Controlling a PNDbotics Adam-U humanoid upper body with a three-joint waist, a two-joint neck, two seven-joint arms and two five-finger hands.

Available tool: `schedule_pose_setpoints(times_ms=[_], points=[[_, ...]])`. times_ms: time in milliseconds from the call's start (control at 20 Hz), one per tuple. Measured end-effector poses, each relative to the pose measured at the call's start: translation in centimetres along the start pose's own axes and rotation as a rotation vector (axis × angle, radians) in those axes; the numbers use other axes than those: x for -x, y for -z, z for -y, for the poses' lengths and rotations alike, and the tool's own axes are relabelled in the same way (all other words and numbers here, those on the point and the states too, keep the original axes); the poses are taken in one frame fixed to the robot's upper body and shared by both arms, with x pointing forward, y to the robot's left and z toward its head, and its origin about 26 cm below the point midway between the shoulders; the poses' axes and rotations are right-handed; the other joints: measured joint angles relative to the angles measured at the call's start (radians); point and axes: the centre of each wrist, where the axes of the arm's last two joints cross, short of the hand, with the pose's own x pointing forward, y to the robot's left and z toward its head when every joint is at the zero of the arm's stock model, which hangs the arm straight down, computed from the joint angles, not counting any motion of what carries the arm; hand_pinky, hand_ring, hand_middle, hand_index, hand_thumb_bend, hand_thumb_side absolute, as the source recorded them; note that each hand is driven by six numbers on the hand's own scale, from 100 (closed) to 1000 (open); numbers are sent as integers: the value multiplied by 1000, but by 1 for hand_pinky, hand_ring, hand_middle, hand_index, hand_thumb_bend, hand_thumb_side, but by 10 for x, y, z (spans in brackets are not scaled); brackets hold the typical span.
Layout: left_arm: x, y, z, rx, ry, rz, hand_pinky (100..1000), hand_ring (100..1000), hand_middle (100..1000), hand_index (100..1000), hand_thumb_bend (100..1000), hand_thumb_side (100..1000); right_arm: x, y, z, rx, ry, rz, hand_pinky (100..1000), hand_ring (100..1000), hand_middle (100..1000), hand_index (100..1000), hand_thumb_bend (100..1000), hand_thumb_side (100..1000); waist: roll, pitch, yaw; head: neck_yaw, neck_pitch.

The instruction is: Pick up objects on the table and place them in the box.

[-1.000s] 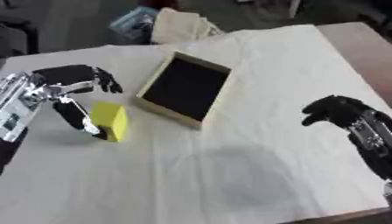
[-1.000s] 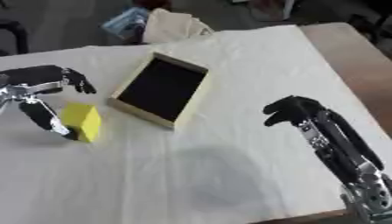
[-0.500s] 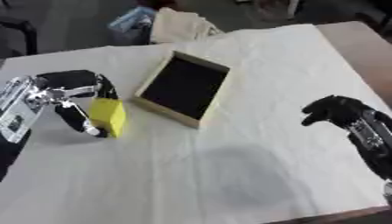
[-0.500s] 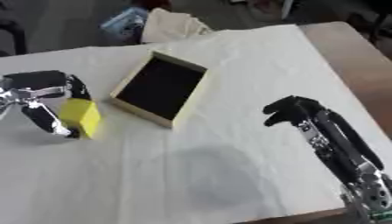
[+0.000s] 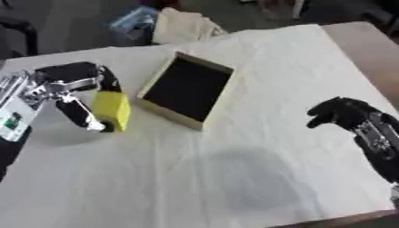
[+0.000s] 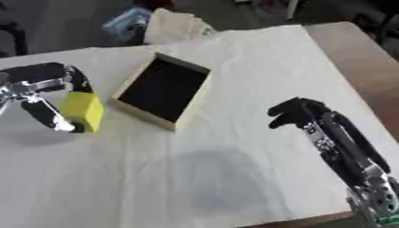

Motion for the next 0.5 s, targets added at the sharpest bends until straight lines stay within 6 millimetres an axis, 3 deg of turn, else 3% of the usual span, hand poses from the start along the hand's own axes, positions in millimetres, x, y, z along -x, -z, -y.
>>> schedule_pose_setpoints(times_ms=[200, 500], points=[[-1, -1, -8, -24, -5, -4, 726, 544, 480, 655, 551, 205, -1, 2, -1, -8, 3, 7, 708, 623, 653, 729, 100, 971, 0, 0, -16, 2, -1], [-17, 23, -52, -181, 4, -13, 730, 555, 491, 668, 549, 198, -4, 8, -4, -47, 19, 38, 708, 622, 653, 729, 100, 974, 7, 7, -69, 22, -14]])
